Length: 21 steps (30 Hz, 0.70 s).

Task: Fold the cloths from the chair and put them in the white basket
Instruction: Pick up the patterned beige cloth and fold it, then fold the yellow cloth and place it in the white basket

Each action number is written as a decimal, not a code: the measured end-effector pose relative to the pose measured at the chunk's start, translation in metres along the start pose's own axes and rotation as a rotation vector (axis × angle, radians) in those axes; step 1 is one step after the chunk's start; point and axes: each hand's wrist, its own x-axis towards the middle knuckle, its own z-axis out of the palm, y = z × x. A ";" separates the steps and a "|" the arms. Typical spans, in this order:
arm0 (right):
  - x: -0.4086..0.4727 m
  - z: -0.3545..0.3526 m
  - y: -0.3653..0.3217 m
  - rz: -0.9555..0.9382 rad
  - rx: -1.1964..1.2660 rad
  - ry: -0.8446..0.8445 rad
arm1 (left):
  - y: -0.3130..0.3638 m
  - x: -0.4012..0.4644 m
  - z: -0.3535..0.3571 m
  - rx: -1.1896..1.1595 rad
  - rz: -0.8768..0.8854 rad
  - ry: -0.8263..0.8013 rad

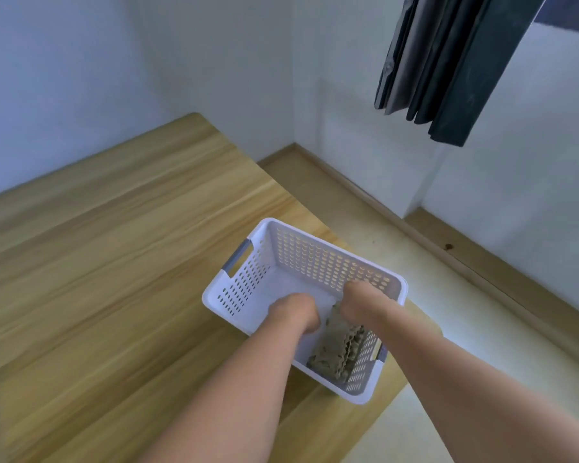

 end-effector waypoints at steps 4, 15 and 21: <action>-0.061 -0.010 -0.024 -0.007 0.156 0.205 | -0.039 -0.066 -0.013 0.077 0.133 0.408; -0.229 0.051 -0.198 -0.102 0.315 0.568 | -0.214 -0.223 -0.025 0.141 0.354 0.849; -0.276 0.066 -0.268 -0.148 0.331 0.616 | -0.284 -0.288 -0.030 0.154 0.327 0.874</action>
